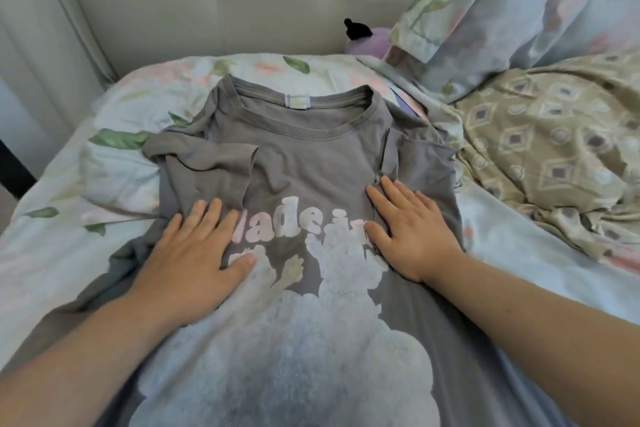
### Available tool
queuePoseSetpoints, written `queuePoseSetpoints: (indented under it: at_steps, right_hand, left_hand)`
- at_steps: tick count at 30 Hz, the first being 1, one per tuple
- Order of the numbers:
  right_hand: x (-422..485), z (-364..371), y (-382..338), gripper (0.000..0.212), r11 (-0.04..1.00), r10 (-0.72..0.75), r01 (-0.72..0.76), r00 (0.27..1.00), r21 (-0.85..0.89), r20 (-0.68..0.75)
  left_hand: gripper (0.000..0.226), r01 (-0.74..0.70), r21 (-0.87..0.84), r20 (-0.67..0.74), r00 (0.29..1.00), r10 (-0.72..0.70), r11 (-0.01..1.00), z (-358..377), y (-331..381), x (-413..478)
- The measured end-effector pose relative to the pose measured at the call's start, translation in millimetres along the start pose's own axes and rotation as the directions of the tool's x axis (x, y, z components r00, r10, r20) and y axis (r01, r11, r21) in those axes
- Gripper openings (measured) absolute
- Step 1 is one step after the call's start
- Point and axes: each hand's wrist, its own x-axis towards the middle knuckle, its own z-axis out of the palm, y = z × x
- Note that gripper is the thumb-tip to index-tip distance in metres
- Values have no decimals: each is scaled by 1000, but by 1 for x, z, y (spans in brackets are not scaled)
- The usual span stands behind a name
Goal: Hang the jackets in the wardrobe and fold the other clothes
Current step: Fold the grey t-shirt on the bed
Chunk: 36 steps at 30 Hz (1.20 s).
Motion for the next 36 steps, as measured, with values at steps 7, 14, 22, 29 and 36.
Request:
queuePoseSetpoints:
  at_steps: [7,14,22,29,36]
  right_hand:
    - [-44,-34,-36,56,997,80,-80,997,-16,-6]
    - [-231,-30,-92,72,998,46,-50,993,36,105]
    - [-237,-20,-85,73,996,33,-45,989,80,146]
    - [-235,-20,-86,75,996,55,-66,986,65,157]
    - [-300,-44,-93,65,995,13,-35,973,93,233]
  left_hand:
    - [81,14,-28,-54,998,-16,1000,12,5,-1]
    - [76,26,-32,-110,993,-29,999,7,4,-5]
    - [68,48,-119,52,998,-43,992,-27,22,-61]
    - [71,196,-60,102,976,-190,979,0,37,-241]
    - [69,194,-39,174,967,-184,980,-5,16,-317]
